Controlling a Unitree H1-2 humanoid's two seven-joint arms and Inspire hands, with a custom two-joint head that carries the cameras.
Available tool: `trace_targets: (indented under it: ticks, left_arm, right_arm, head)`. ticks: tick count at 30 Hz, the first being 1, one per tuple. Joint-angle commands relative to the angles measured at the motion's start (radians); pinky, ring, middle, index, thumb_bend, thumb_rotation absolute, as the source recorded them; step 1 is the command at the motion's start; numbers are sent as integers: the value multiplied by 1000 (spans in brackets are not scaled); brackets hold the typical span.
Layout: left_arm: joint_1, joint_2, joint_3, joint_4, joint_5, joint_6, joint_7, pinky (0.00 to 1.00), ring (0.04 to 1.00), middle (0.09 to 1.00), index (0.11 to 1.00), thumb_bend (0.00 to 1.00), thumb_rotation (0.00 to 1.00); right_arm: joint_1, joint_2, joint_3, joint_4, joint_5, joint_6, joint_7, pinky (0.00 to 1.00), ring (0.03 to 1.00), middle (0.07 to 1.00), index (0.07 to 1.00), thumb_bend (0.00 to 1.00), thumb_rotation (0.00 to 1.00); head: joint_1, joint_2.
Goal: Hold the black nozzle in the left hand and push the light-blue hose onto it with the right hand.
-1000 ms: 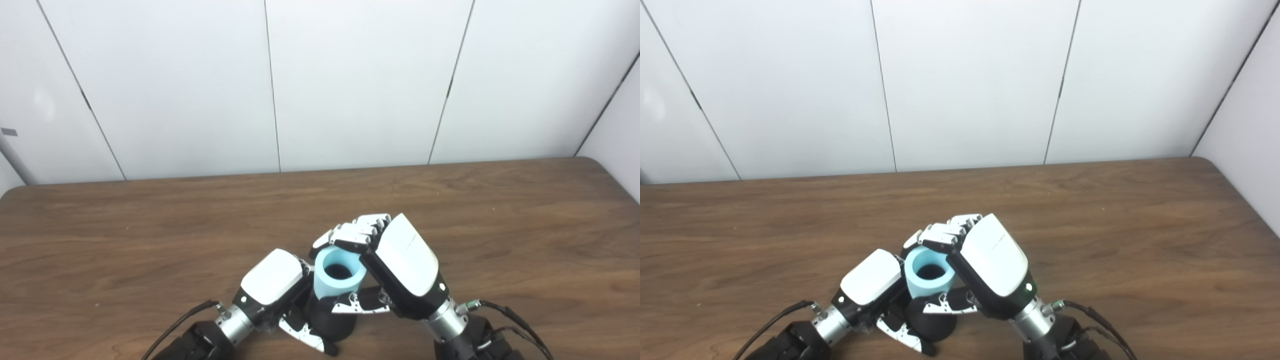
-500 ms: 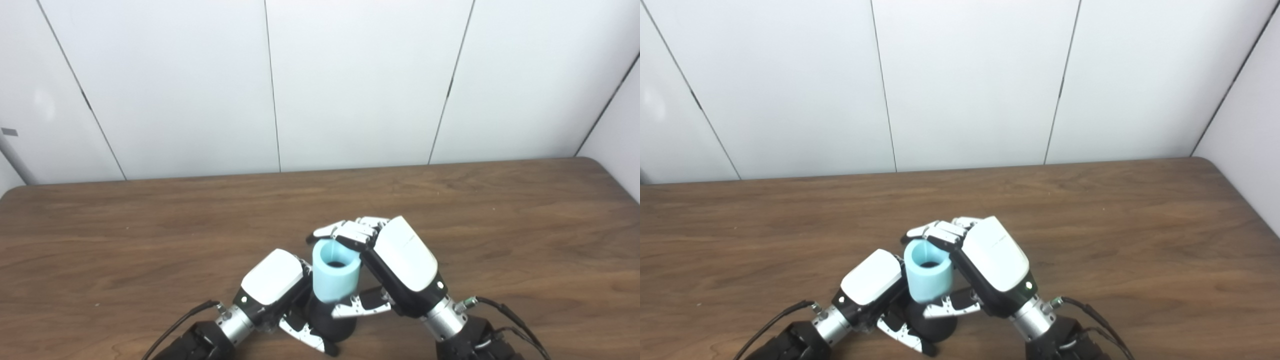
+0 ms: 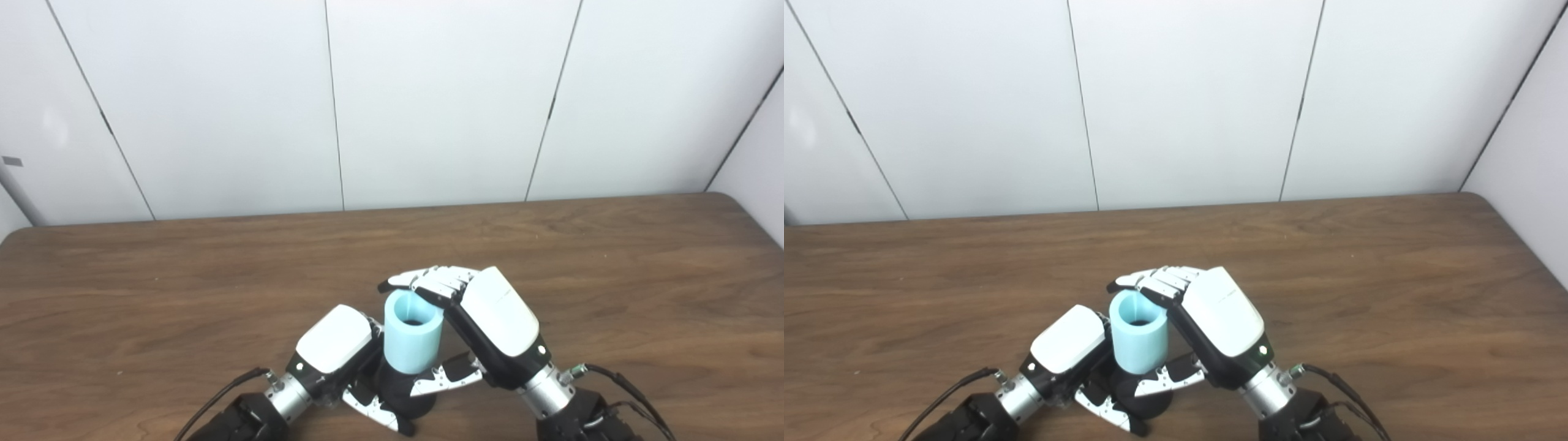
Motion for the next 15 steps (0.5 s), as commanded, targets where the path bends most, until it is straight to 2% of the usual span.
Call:
trace_targets:
  ticks: [1, 7, 10, 11, 13, 15]
  left_arm:
    - [127, -21, -70, 81, 30, 1, -52, 68, 119, 186, 483, 520, 43]
    - [124, -24, -71, 90, 32, -1, -49, 70, 123, 191, 483, 520, 43]
    - [120, -25, -72, 95, 31, -3, -50, 76, 130, 205, 483, 520, 43]
    - [119, -25, -72, 98, 31, -5, -48, 76, 130, 204, 483, 520, 43]
    - [119, -25, -72, 100, 31, -4, -48, 77, 131, 204, 483, 520, 43]
    - [118, -25, -72, 103, 32, -8, -45, 75, 128, 197, 483, 520, 43]
  right_arm:
    - [-11, 2, -9, -16, 4, -22, -32, 523, 649, 698, 699, 992, 421]
    - [-12, 9, -15, 7, 30, -65, -101, 522, 647, 695, 701, 962, 428]
    - [-10, 24, -26, 24, 51, -102, -161, 522, 657, 732, 761, 903, 499]
    - [-10, 27, -27, 29, 57, -112, -173, 535, 687, 775, 798, 882, 521]
    - [-10, 29, -29, 31, 63, -119, -180, 596, 760, 854, 871, 854, 584]
    - [-9, 29, -30, 21, 56, -109, -168, 773, 889, 960, 967, 876, 663]
  head:
    - [-1, 1]
    - [-4, -3]
    - [-4, -4]
    - [-4, -5]
    - [-4, -5]
    - [-4, -5]
